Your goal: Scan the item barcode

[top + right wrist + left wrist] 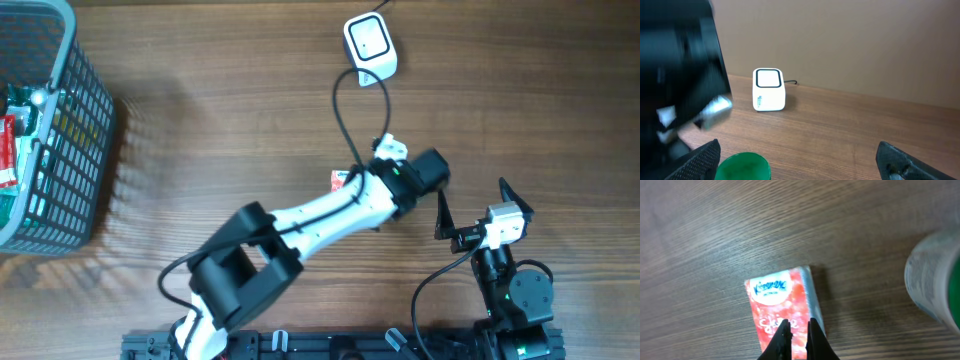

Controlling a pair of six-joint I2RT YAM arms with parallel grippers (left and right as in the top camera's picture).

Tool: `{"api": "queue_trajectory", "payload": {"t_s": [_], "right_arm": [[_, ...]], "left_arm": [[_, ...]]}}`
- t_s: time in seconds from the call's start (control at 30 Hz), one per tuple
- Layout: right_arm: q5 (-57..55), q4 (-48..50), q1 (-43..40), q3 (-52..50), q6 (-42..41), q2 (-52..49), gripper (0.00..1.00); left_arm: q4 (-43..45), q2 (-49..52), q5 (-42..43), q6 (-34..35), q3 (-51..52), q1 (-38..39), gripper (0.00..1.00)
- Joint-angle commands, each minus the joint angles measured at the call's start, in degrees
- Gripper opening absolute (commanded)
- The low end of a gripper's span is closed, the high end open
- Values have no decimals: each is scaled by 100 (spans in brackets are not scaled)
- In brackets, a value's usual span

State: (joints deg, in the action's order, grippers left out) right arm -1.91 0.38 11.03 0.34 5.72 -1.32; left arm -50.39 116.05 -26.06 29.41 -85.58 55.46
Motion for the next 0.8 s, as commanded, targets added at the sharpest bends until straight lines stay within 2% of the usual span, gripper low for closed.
{"api": "queue_trajectory", "payload": {"t_s": [0.0,0.17,0.2,0.23,0.37,0.67,0.77], "right_arm": [[-11,20,-24,-4,28,-9,100],[-11,20,-24,-4,28,-7,100],[-11,20,-24,-4,28,-9,100],[-11,20,-24,-4,28,-7,100],[-11,20,-24,-4,26,-9,100],[-11,20,-24,-4,26,-9,100],[-11,20,-24,-4,28,-7,100]], "left_arm": [[-50,-678,1412,146,-81,-754,8],[-264,-719,3298,-428,4,-1635,14],[-267,-719,3569,-568,76,-1781,25],[-264,-719,3727,-673,142,-1884,26],[-109,-717,4002,-673,566,-2124,26],[737,-717,4087,-669,1453,-2070,31],[1355,-717,4175,-608,1853,-2059,33]]}}
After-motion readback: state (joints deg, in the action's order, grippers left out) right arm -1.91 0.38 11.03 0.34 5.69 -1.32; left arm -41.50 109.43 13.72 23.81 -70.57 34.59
